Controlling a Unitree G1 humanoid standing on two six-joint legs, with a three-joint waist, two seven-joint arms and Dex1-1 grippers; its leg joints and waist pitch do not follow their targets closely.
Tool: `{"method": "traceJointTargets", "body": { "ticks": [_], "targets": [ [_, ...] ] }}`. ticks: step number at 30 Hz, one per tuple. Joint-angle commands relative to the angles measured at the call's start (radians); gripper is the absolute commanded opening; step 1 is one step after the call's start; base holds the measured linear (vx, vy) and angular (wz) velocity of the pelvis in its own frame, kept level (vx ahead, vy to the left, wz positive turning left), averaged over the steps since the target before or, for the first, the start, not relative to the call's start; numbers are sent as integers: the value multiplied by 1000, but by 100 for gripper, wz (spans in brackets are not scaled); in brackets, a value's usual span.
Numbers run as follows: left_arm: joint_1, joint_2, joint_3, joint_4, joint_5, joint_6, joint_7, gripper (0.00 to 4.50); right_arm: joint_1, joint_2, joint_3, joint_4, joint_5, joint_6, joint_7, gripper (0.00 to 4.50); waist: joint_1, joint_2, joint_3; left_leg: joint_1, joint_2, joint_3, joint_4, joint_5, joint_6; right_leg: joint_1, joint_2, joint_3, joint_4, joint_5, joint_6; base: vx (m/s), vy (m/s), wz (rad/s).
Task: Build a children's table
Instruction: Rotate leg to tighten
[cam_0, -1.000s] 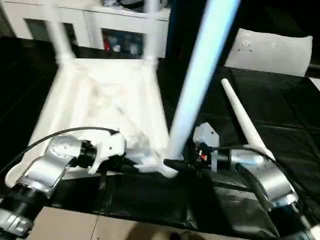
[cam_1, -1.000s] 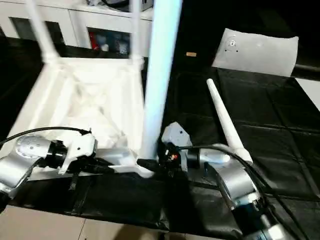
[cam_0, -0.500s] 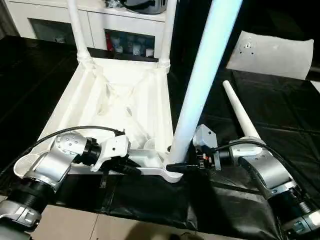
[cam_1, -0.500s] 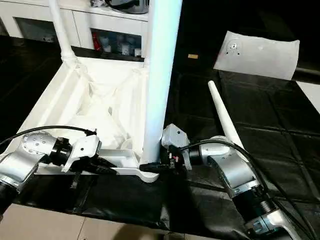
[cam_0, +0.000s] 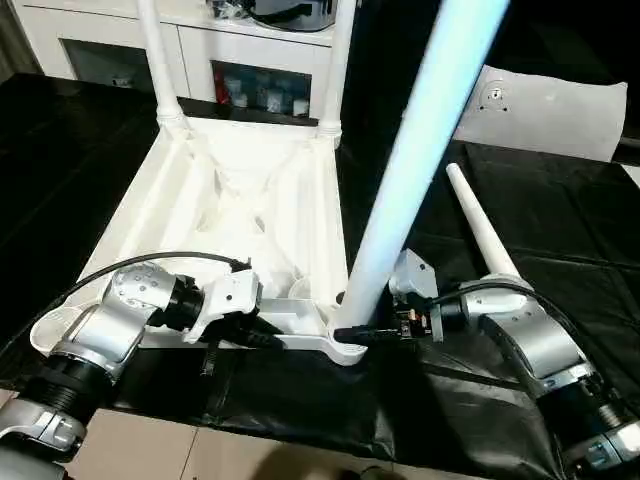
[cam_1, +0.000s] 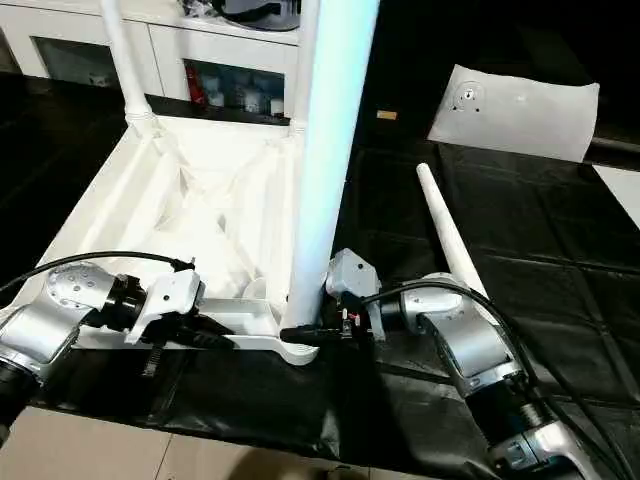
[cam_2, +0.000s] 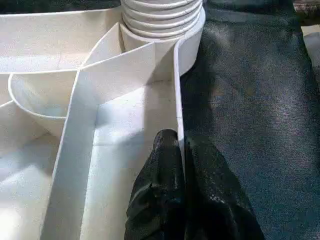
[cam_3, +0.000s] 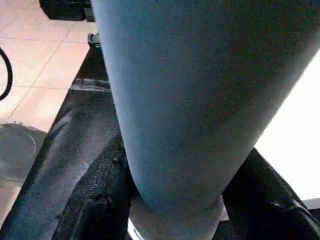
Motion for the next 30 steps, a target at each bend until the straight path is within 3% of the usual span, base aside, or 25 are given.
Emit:
{"method": "traceJointTargets", "body": {
  "ticks": [1, 3, 5, 9, 18, 19, 22, 23, 26, 30],
  "targets": [
    [6, -21, 9, 18, -7, 0, 16, 0, 28, 10, 27, 11, -16, 51, 0, 241, -8, 4, -49, -37, 4, 28, -90, -79, 40, 69, -41, 28, -67, -351, -182, 0, 0, 0],
    [7, -22, 12, 17, -6, 0, 21, 0, 30, 18, 17, 7, 17, 105, 7, 276, -8, 3, -49, -36, 5, 27, -91, -99, 39, 68, -41, 28, -69, -378, -175, 0, 0, 0],
    [7, -24, 13, 17, -5, 1, 26, 0, 32, 23, 11, 5, 24, 106, 3, 278, -8, 3, -48, -36, 6, 26, -92, -107, 39, 67, -42, 28, -71, -396, -171, 0, 0, 0],
    [6, -27, 17, 18, 12, 4, 53, 0, 59, 29, -13, 3, 23, 60, -27, 318, -7, 5, -47, -33, 7, 28, -93, -115, 34, 62, -42, 28, -74, -408, -165, 0, 0, 0],
    [-5, -32, 20, 30, 17, 5, 62, 0, 91, 6, -38, -11, 4, 52, -44, 396, -6, 4, -46, -35, 9, 29, -95, -130, 35, 63, -42, 28, -77, -423, -158, 0, 0, 0],
    [-9, -35, 21, 36, 19, 3, 61, 0, 93, 8, -41, -5, -6, 41, -57, 400, -6, 8, -46, -36, 9, 29, -96, -132, 34, 63, -43, 28, -76, -426, -157, 0, 0, 0],
    [-12, -37, 22, 40, 22, 1, 59, 0, 96, 9, -41, 0, -17, 32, -69, 436, -7, 4, -46, -37, 7, 29, -95, -139, 33, 63, -42, 27, -80, -449, -145, 0, 0, 0],
    [-13, -38, 23, 43, 24, 1, 58, 0, 98, 10, -43, 3, -19, 30, -72, 436, -7, 9, -45, -36, 7, 29, -96, -148, 32, 61, -42, 27, -81, -460, -142, 0, 0, 0],
    [-16, -40, 24, 46, 26, 0, 56, 0, 101, 14, -49, 8, -12, 37, -73, 436, -7, 8, -44, -35, 9, 28, -97, -167, 34, 59, -42, 26, -85, -492, -133, 0, 0, 0],
    [-17, -39, 25, 45, 25, 0, 50, 0, 103, 31, -68, 14, 19, 51, -72, 397, -9, 10, -45, -35, 11, 27, -98, -171, 34, 58, -43, 26, -84, -478, -139, 0, 0, 0]
  ]
}}
